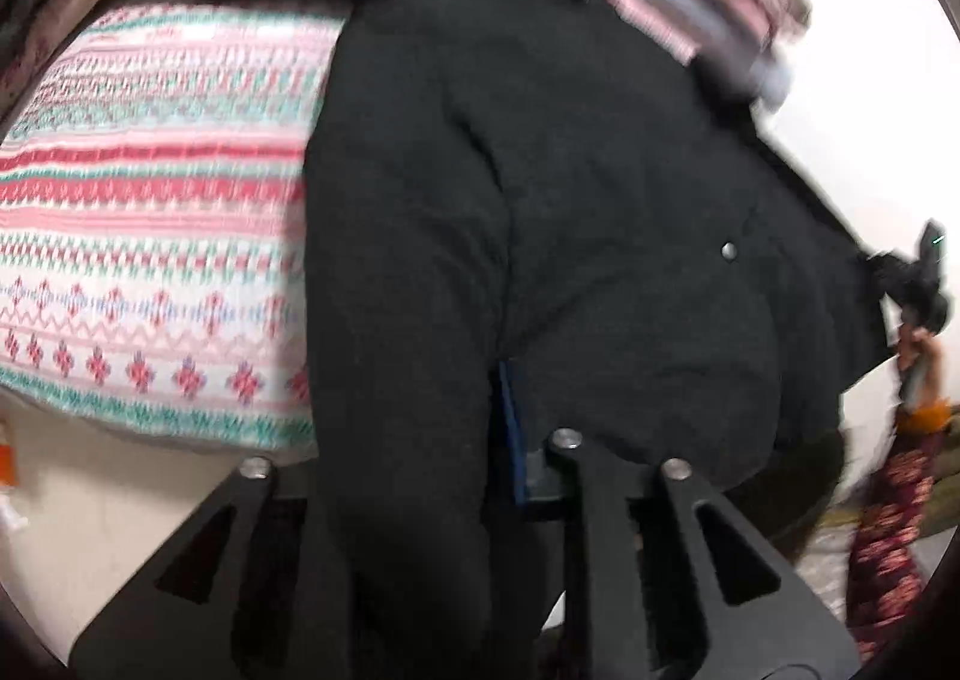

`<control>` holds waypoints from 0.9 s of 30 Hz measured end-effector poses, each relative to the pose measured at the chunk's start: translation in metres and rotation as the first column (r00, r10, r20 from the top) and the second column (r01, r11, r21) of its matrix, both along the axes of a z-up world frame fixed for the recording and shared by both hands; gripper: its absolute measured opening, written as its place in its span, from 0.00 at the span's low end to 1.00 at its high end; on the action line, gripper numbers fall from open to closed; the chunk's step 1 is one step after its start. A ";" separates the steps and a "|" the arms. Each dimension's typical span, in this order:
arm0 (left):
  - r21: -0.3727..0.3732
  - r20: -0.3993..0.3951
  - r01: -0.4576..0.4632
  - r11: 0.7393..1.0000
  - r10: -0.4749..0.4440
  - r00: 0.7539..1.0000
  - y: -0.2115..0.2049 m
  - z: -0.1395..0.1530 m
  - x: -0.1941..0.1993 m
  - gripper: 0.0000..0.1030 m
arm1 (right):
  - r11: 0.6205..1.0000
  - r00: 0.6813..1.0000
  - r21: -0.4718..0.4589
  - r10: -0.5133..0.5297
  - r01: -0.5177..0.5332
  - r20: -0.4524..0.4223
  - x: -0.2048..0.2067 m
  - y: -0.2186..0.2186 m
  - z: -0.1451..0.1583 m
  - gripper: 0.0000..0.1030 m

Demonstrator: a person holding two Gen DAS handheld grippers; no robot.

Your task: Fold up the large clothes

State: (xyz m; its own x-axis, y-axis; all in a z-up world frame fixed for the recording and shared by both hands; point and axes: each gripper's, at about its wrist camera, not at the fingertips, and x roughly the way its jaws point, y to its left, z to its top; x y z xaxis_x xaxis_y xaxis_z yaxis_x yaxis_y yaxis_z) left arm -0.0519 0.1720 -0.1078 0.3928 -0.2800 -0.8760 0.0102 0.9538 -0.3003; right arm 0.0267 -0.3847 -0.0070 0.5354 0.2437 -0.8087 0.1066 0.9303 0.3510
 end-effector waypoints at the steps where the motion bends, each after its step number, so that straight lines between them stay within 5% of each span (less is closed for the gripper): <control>1: 0.007 -0.014 0.006 1.000 -0.005 1.000 -0.001 -0.008 -0.001 0.26 | 1.000 1.000 -0.004 -0.008 0.008 -0.024 -0.003 -0.007 -0.009 0.16; 5: -0.016 -0.045 -0.033 0.999 0.032 0.998 0.011 -0.024 0.002 0.33 | 0.999 0.993 -0.027 -0.021 0.019 -0.115 -0.020 -0.033 -0.051 0.40; 7: -0.018 -0.055 -0.041 0.999 0.040 0.998 0.017 -0.029 0.003 0.39 | 1.000 0.989 0.006 -0.010 0.011 -0.146 -0.029 -0.037 -0.072 0.61; 11: -0.032 -0.084 -0.050 0.998 0.047 0.995 0.021 -0.039 0.007 0.40 | 0.998 0.974 0.047 0.044 -0.034 -0.221 -0.030 -0.033 -0.110 0.63; 12: -0.035 -0.082 -0.049 0.998 0.046 0.996 0.023 -0.037 0.004 0.30 | 0.995 0.969 0.082 0.066 -0.048 -0.237 -0.030 -0.031 -0.120 0.55; 13: -0.059 -0.077 -0.040 0.997 0.036 0.996 0.022 -0.034 0.003 0.11 | 0.993 0.968 0.103 0.081 -0.058 -0.237 -0.033 -0.029 -0.128 0.23; 14: -0.052 -0.082 -0.042 0.998 0.038 0.996 0.020 -0.030 0.002 0.12 | 0.991 0.969 0.116 0.089 -0.063 -0.231 -0.034 -0.028 -0.127 0.12; 17: 0.029 -0.090 -0.033 0.999 0.035 0.995 0.019 -0.026 -0.004 0.16 | 0.995 0.973 0.095 0.053 -0.032 -0.224 -0.038 -0.040 -0.120 0.08; 18: 0.071 -0.106 -0.037 0.997 0.044 0.993 0.019 -0.027 -0.005 0.28 | 0.998 0.969 0.050 0.034 -0.022 -0.245 -0.041 -0.045 -0.120 0.10; 23: 0.157 -0.032 -0.104 0.982 0.111 0.993 0.025 0.009 -0.016 0.54 | 0.999 0.963 0.041 -0.013 0.025 -0.268 -0.047 -0.068 -0.112 0.36; 25: 0.169 0.071 -0.147 0.975 0.137 0.988 0.024 0.036 -0.014 0.78 | 0.997 0.976 0.055 -0.040 0.053 -0.216 -0.043 -0.078 -0.098 0.65; 27: 0.177 0.153 -0.169 0.970 0.142 0.978 0.019 0.056 -0.007 0.80 | 0.992 0.983 0.067 -0.092 0.104 -0.160 -0.033 -0.090 -0.088 0.77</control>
State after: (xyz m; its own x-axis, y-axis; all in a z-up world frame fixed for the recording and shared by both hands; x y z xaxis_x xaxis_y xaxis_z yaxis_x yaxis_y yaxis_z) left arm -0.0591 0.1912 -0.0515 0.5394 -0.0411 -0.8410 -0.1139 0.9861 -0.1212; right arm -0.0058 -0.4750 -0.0955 0.4281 0.2595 -0.8657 0.2553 0.8841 0.3913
